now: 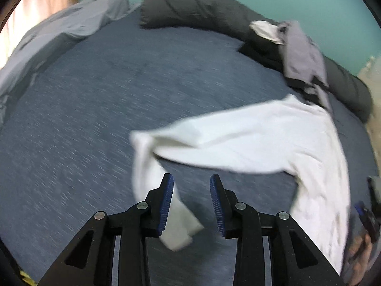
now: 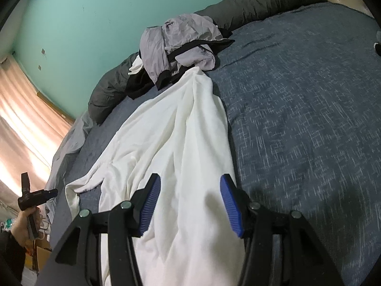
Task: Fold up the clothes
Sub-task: 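Grasp a white shirt sleeve with the left gripper and spread it outward, then grasp the other sleeve with the right gripper, pull it out, release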
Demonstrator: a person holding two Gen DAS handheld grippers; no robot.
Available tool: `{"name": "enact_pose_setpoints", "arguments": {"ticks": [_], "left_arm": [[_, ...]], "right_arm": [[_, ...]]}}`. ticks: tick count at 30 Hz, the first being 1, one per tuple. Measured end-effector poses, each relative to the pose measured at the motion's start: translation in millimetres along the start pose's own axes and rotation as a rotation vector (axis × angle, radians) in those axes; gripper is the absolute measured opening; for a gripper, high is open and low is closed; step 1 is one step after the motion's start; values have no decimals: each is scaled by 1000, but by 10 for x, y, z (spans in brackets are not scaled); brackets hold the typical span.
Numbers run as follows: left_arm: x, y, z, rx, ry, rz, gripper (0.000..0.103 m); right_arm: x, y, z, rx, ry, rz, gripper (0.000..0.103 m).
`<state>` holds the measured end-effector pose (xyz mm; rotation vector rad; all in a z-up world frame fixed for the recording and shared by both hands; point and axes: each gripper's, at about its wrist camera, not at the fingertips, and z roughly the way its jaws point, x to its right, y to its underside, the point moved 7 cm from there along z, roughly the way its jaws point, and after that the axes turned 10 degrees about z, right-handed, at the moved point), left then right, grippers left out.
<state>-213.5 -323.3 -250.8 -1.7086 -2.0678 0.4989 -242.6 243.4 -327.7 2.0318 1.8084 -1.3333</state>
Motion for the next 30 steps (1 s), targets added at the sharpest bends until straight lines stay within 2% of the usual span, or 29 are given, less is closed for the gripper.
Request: {"name": "enact_pose_setpoints", "arguments": {"ticks": [5,9,14,19,25,30], "left_arm": [[458,319,12,-8,90,39,41],[772,605,8,-8,151,46,42],[1028,969,123,-6,211,40,43],[1267,1211,215,6,269,13,49],[1461,1361,270,18,297,14,55],[1517,1380,283,41,290,41,58]], "right_arm": [[15,123,-132,-53,19,30,60],[82,343,-266,-134,110,-30,60],[138,620,-500,-199,158,-46,60],[27,949,-635,-266,180,-89,60],[-149,1242,-566,-322,209,-143,60],[-239,1305,-454,-325,259,-196,60]]}}
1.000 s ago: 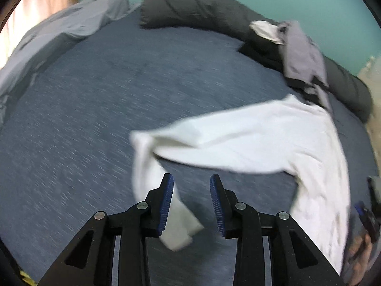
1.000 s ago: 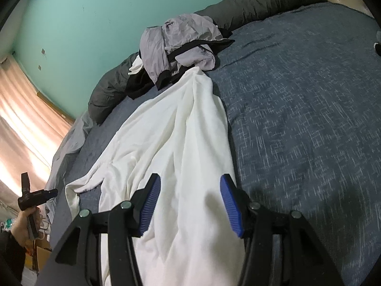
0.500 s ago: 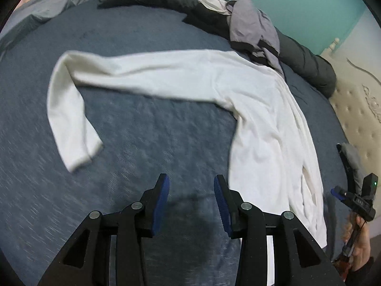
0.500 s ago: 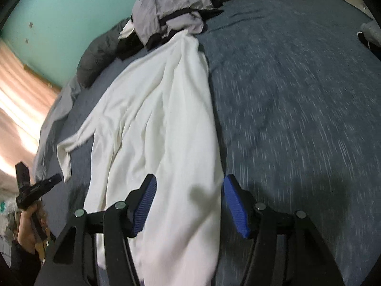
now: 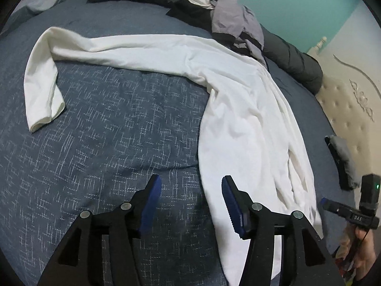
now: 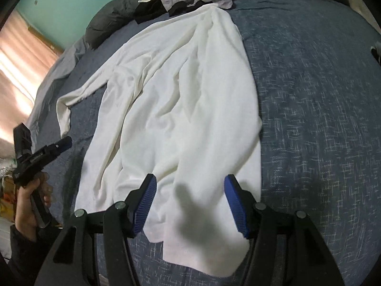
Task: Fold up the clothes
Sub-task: 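Grasp the other sleeve with the right gripper, pull it out, release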
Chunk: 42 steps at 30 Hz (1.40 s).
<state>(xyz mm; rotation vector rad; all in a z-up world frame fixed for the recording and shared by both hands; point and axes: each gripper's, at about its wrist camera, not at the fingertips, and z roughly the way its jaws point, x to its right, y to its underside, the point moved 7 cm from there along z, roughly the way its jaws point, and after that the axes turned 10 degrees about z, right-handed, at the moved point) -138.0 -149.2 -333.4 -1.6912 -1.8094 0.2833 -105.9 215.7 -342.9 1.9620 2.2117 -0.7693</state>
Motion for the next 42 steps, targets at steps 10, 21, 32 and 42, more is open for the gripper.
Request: {"name": "enact_pose_setpoints", "arguments": {"ticks": [10,21,32,42], "left_arm": [[-98,117,83,-6,33,-35,64],[-177,126,40,15,36,-35,65],[-172,116,69,12,41,-35,65],[-130,89,137,4,36,-24,65]], "right_arm": [[-134,29,258,-35,83,-69,51],[41,-61,173,2,116,-66,4],[448,-501,-388,123,131,-18,4],[1051,-1351,-923,233,231,20,4]]}}
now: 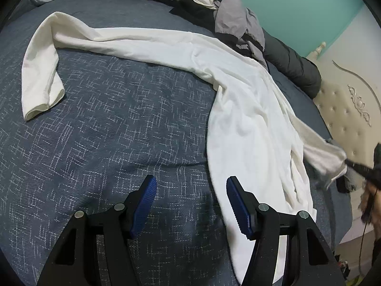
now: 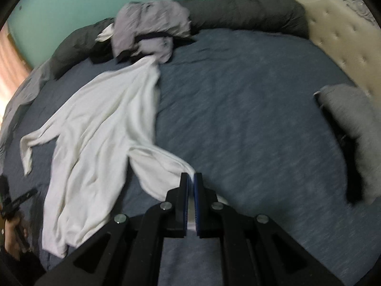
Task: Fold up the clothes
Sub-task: 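Grasp the other sleeve with the right gripper, pull it out, release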
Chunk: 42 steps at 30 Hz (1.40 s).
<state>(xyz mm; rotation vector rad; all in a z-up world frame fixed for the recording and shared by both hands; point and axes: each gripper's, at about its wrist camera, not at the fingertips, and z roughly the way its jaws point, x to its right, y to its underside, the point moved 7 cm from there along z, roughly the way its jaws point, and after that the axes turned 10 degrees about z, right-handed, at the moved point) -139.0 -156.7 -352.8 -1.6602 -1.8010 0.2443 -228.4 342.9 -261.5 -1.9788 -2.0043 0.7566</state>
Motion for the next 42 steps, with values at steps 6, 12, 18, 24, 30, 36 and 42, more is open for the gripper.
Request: {"name": "enact_pose_setpoints", "arguments": {"ticks": [6,12,18,24,30,36,42], "left_arm": [[65,-26,88,-15,1,20,65],[75,-52,164,-27,-10,35,65],[73,-97,201,-30,-16,49,65],[25,-70,255,-50,-29,55,65],[-13,-78,280,-56,-38,53,65],[48,-78,308,-67,-29,66,65],[49,-45,274,-65,-32,63,65]], "right_arm": [[403,-596,-3,61,71,35,4],[776,-1041,142,82,132,90,4],[1074,-1407,249,102,187,117,4],[1455,-1574,474,80,246,190,4],[1666,-1557,633,98,261,224,4],[1618,-1494,705,108,265,183,4],[1801,-1525,537,161,299,249,8]]}}
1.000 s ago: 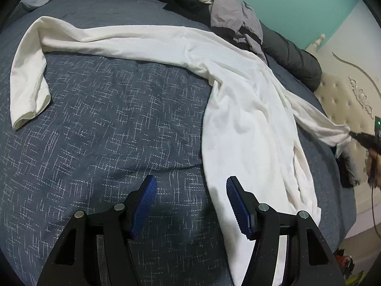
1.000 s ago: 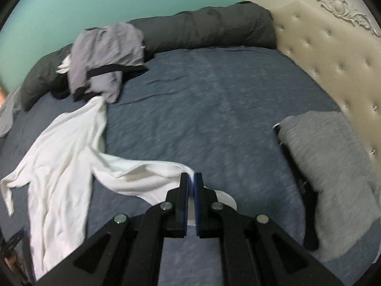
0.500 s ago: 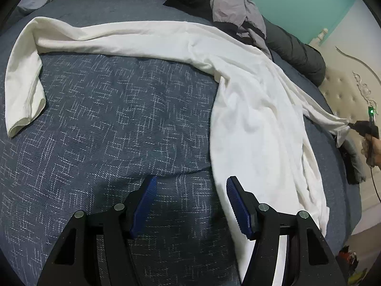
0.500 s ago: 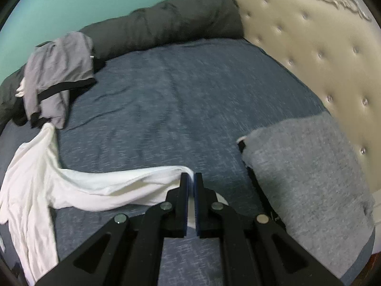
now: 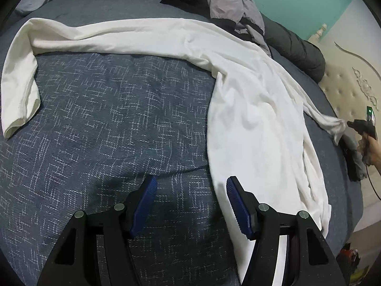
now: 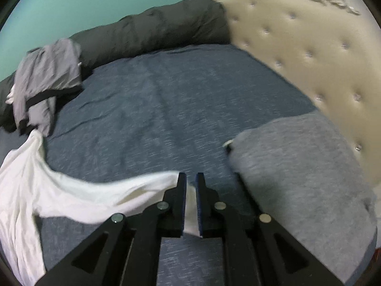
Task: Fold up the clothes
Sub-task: 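Grasp the other sleeve with the right gripper, pull it out, release, then grasp the shirt hem with the right gripper while the left gripper grasps it too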
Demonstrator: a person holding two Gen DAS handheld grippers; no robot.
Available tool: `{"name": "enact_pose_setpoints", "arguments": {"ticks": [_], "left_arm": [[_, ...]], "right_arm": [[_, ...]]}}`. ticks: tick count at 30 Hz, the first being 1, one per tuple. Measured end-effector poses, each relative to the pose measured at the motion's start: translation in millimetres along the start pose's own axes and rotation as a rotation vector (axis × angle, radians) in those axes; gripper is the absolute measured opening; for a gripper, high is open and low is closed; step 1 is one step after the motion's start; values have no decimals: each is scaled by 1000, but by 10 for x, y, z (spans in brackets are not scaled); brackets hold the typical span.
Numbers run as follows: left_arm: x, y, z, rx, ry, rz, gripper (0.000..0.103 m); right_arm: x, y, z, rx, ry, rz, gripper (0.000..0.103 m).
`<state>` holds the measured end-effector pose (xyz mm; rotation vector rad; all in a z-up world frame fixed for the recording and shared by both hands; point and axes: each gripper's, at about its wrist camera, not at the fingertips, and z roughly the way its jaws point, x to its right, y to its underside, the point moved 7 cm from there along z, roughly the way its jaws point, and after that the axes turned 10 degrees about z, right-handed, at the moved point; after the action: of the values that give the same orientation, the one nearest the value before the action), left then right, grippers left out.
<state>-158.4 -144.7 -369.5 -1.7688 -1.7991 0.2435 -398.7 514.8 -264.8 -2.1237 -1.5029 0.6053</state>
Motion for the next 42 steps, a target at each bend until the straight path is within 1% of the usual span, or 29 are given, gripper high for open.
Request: {"name": "enact_pose_setpoints", "arguments": {"ticks": [2,4,7,9,12,17,20,22,24,27,30,32,36,40,42], "left_arm": [[-14,-11,-9,2,-1,-2,65],[-14,-29,-11,1,0,0,65],[12,-42,-25,6,11,3,65],[29,-47,-42,10,20,2,65],[53,-38,-82,16,29,6,65],[134,-14,-192,29,26,23,65],[195,3,-251,30,33,26,65],[246,6,-299,27,33,38,65],[303,1,-364,20,33,46,65],[388,38,-446,-3,40,65,65],[456,108,-521,-33,27,97,65],[464,181,-543,-56,15,101,65],[502,370,-516,-114,23,90,65],[570,542,-528,-147,39,96,65],[597,612,-526,-160,33,105,65]], "right_arm": [[29,-18,-28,4,10,5,8],[-18,-5,-83,14,-13,-10,9],[-177,126,-131,2,-60,-45,11],[-300,284,-168,-16,-109,-63,15],[-546,632,-269,-57,-216,-76,22],[-940,1329,-496,-146,-350,-131,26],[-1123,1747,-623,-228,-418,-150,36],[-1258,2101,-749,-293,-455,-182,37],[-1373,2406,-883,-338,-478,-234,37],[-1520,2771,-1094,-363,-482,-330,37],[-1600,3055,-1270,-402,-507,-362,38],[-1631,3214,-1350,-426,-515,-378,41],[-1745,3527,-1523,-453,-509,-441,41],[-1853,3769,-1665,-481,-523,-467,46],[-1913,3871,-1699,-490,-523,-477,47]]}}
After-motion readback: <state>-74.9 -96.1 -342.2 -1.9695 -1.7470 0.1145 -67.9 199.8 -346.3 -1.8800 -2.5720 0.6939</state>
